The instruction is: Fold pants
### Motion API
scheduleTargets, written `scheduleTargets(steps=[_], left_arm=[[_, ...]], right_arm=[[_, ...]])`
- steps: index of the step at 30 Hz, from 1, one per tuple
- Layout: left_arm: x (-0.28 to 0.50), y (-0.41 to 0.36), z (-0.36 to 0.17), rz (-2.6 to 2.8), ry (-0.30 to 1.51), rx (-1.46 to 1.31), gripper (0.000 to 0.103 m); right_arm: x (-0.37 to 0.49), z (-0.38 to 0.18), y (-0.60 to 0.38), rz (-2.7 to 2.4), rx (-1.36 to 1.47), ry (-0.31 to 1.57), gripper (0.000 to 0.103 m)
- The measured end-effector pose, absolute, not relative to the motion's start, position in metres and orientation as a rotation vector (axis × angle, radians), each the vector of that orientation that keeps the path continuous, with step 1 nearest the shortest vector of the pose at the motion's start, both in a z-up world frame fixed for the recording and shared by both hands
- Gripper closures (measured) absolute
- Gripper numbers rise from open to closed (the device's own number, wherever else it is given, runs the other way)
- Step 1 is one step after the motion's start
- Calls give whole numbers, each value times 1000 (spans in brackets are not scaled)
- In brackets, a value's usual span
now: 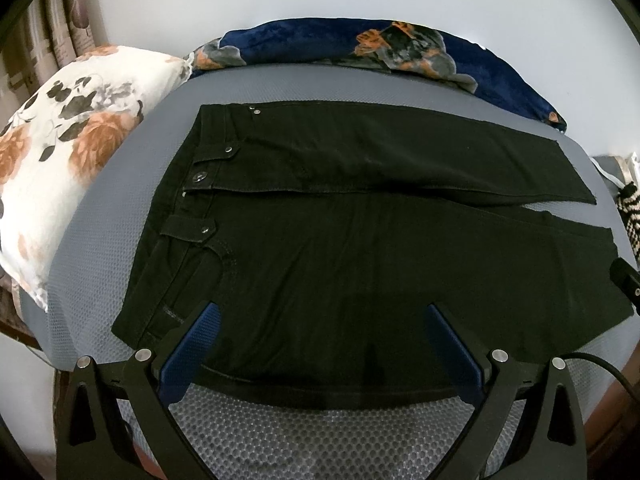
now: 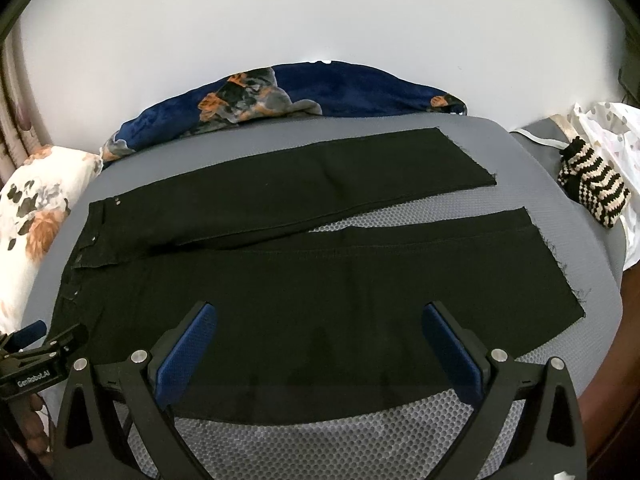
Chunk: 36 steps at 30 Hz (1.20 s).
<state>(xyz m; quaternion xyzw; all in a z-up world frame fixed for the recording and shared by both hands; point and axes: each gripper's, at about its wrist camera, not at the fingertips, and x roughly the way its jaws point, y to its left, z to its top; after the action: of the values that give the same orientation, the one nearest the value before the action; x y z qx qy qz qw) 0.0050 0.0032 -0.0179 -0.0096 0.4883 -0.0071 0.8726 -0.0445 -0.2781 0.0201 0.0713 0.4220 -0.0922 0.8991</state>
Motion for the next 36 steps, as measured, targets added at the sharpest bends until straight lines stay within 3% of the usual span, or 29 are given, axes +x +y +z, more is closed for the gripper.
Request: scheduleTargets(steps=[36], left_arm=[[4, 3, -15, -11, 1001, -3, 2]], right_arm=[[-43, 25, -278, -188, 154, 868, 1]])
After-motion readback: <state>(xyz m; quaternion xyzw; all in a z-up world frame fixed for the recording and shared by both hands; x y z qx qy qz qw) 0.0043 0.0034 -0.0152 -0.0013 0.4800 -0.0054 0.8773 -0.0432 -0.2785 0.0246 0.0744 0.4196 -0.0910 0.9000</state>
